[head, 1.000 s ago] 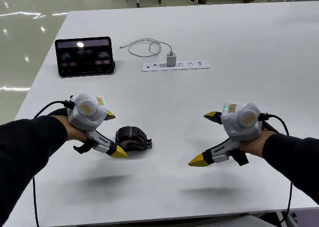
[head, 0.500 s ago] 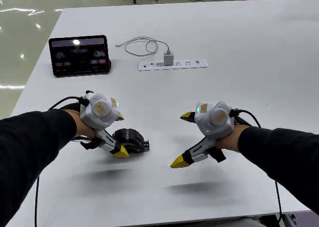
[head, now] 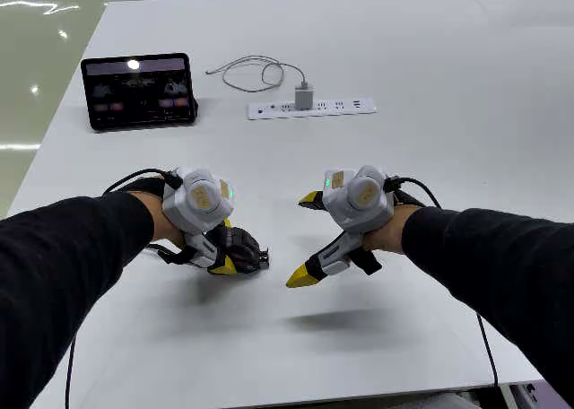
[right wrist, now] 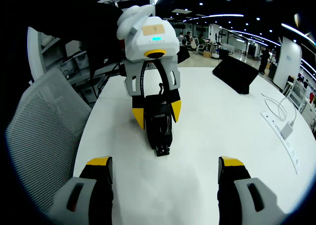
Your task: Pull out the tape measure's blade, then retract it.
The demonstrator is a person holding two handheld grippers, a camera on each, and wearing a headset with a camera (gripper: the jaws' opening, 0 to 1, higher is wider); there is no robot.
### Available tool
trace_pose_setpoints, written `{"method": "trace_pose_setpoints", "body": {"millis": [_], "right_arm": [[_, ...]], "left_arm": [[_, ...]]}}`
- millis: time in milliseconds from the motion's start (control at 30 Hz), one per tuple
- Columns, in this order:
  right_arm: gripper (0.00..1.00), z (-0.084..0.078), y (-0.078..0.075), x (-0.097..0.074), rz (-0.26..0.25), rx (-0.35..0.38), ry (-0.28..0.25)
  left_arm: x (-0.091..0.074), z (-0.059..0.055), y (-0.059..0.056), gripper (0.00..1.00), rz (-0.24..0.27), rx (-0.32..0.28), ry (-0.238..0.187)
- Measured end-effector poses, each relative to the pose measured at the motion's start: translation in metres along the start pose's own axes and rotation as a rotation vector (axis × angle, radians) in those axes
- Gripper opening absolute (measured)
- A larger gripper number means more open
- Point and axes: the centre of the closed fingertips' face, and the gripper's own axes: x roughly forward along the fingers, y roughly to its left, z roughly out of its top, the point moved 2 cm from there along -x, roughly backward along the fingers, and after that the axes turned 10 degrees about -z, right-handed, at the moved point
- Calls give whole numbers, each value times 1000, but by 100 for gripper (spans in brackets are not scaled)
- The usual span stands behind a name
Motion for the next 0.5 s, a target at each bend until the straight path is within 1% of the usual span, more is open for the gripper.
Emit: {"method": "trace_pose_setpoints", "body": {"millis": [133, 200, 300, 433, 500], "right_arm": [[77, 0, 1, 4, 14, -18, 7], [73, 1, 0, 7, 20, -16, 7], [68, 2, 3, 13, 28, -30, 7], [61, 2, 10, 20, 49, -57, 15], [58, 2, 13, 25, 60, -63, 18]], "left_arm": [[-1, -1, 0, 34, 1, -1, 5], [-1, -2, 1, 34, 2, -2, 9], [0, -2, -1, 34, 3, 8, 16], [0, -2, 0, 34, -1, -3, 10], [1, -1, -2, 34, -4, 2, 9]]}}
